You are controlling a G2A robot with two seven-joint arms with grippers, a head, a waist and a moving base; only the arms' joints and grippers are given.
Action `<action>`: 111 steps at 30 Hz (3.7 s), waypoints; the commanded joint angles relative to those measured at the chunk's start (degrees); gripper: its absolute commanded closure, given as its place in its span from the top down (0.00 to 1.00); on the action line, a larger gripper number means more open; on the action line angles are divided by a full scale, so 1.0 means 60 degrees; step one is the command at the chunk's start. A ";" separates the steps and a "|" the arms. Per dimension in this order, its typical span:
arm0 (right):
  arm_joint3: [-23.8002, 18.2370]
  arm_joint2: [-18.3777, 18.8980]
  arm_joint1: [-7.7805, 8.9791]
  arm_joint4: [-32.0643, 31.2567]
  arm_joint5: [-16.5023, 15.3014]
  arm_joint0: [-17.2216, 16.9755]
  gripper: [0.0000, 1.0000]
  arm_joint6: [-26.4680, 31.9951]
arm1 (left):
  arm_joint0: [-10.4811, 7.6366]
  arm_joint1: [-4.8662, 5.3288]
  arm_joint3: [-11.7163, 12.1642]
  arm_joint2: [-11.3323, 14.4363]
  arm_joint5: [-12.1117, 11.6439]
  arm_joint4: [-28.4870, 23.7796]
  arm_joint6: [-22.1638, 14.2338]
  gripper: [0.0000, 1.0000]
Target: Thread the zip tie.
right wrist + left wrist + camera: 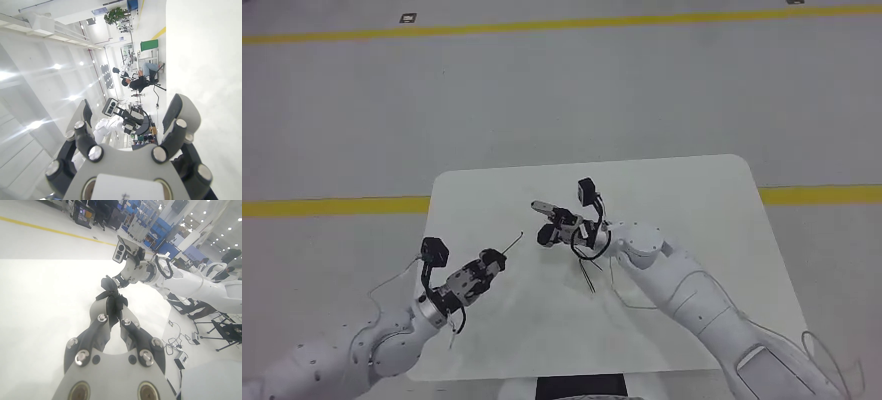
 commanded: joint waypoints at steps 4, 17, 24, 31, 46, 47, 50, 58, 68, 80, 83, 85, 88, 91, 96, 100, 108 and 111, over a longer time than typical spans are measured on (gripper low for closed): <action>0.0629 0.0034 -0.0111 0.1099 -0.0571 -0.0028 1.00 0.0957 | 0.0119 0.0029 -0.0313 0.0108 0.0000 -0.0824 -0.0341 0.00; 0.1790 -0.0284 -0.0407 0.1446 -0.0817 0.0420 1.00 0.1896 | 0.0145 0.0179 -0.0768 0.0163 0.0000 -0.1495 -0.0845 0.00; 0.1748 -0.0204 -0.0375 0.1440 -0.0739 0.0223 1.00 0.2004 | 0.0272 0.0075 -0.0798 0.0112 0.0000 -0.2375 -0.1245 0.00; 0.2175 -0.0090 -0.0403 0.1692 -0.0956 0.0280 1.00 0.3058 | 0.0494 0.0023 -0.1189 -0.0165 0.0000 -0.3924 -0.1767 0.00; 0.2795 -0.0300 -0.0650 0.1857 -0.1241 0.0525 1.00 0.3464 | 0.0866 -0.0021 -0.1553 -0.0750 0.0000 -0.5140 -0.2896 0.00; 0.2714 -0.0282 -0.0654 0.1923 -0.1227 0.0461 1.00 0.3400 | 0.0873 -0.0055 -0.1547 -0.0777 0.0000 -0.5208 -0.2938 0.00; 0.2644 -0.0189 -0.0602 0.1782 -0.1098 0.0341 1.00 0.3282 | 0.0928 -0.0123 -0.1434 -0.0857 0.0000 -0.5503 -0.3062 0.00; 0.2555 0.0084 -0.0522 0.1774 -0.1205 0.0165 1.00 0.3641 | 0.1322 -0.0100 -0.1483 -0.1302 0.0000 -0.6196 -0.3278 0.00; 0.2897 -0.0100 -0.0708 0.1698 -0.1246 0.0307 0.71 0.3674 | 0.1642 -0.0087 -0.1549 -0.1651 0.0000 -0.6300 -0.3444 0.00; 0.3570 -0.0251 -0.0966 0.1836 -0.1354 0.0458 0.36 0.3759 | 0.1642 -0.0087 -0.1549 -0.1651 0.0000 -0.6300 -0.3444 0.00; 0.3738 -0.0213 -0.1015 0.1974 -0.1439 0.0469 0.35 0.3849 | 0.1642 -0.0087 -0.1549 -0.1651 0.0000 -0.6300 -0.3444 0.00; 0.3849 -0.0180 -0.1040 0.2043 -0.1514 0.0479 0.33 0.3921 | 0.1642 -0.0087 -0.1549 -0.1651 0.0000 -0.6300 -0.3444 0.00; 0.3986 -0.0138 -0.1078 0.2135 -0.1597 0.0488 0.29 0.4011 | 0.1642 -0.0087 -0.1549 -0.1651 0.0000 -0.6300 -0.3444 0.00; 0.4089 -0.0121 -0.1117 0.2187 -0.1624 0.0504 0.24 0.4061 | 0.1642 -0.0087 -0.1549 -0.1651 0.0000 -0.6300 -0.3444 0.00; 0.4260 -0.0107 -0.1184 0.2179 -0.1634 0.0566 0.18 0.4119 | 0.1642 -0.0087 -0.1549 -0.1651 0.0000 -0.6300 -0.3444 0.00; 0.4359 -0.0069 -0.1219 0.2178 -0.1663 0.0596 0.13 0.4155 | 0.1642 -0.0087 -0.1549 -0.1651 0.0000 -0.6300 -0.3444 0.00; 0.4464 0.0013 -0.1280 0.2170 -0.1727 0.0603 0.11 0.4206 | 0.1642 -0.0087 -0.1549 -0.1651 0.0000 -0.6300 -0.3444 0.00; 0.4474 0.0050 -0.1294 0.2171 -0.1756 0.0592 0.13 0.4215 | 0.1642 -0.0087 -0.1549 -0.1651 0.0000 -0.6300 -0.3444 0.00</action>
